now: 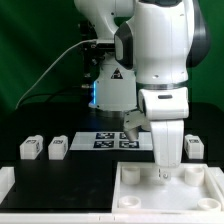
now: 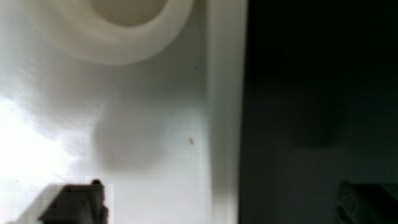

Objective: Assemble one leg

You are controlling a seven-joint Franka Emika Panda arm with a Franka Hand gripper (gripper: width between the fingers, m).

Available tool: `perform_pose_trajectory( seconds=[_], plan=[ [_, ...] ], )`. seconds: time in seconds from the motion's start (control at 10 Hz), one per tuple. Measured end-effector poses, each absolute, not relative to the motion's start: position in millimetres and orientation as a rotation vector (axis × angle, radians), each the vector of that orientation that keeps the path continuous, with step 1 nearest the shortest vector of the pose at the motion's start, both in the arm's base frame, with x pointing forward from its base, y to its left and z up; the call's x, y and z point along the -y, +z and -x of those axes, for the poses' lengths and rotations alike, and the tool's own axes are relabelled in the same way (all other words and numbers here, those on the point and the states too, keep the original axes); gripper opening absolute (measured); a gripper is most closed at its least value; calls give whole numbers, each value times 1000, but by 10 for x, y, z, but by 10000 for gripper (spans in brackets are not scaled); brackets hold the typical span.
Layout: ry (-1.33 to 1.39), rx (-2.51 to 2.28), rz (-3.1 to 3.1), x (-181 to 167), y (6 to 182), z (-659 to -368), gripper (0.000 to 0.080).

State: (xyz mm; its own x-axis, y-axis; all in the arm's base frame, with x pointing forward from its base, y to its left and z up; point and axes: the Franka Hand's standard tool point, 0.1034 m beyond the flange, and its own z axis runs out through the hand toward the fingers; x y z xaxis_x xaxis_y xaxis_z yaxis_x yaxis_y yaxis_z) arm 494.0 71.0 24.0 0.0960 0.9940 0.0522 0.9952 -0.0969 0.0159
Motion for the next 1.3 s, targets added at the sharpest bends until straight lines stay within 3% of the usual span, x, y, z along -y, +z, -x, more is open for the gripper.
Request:
perform_pose_trajectory(
  seconds=[0.4,0.6,0.9,1.1,1.3],
  plan=[
    [-141,1685,2638,-1050,624,-4766,649],
    [-168,1384,2784,-1297,626,-4676,649],
    [-148,899,2939,-1359,608,-4645,649],
    [-82,478,3015,-1690,587,-4507,649],
    [-75,247,3026,-1615,563,-4535,649]
  ],
)
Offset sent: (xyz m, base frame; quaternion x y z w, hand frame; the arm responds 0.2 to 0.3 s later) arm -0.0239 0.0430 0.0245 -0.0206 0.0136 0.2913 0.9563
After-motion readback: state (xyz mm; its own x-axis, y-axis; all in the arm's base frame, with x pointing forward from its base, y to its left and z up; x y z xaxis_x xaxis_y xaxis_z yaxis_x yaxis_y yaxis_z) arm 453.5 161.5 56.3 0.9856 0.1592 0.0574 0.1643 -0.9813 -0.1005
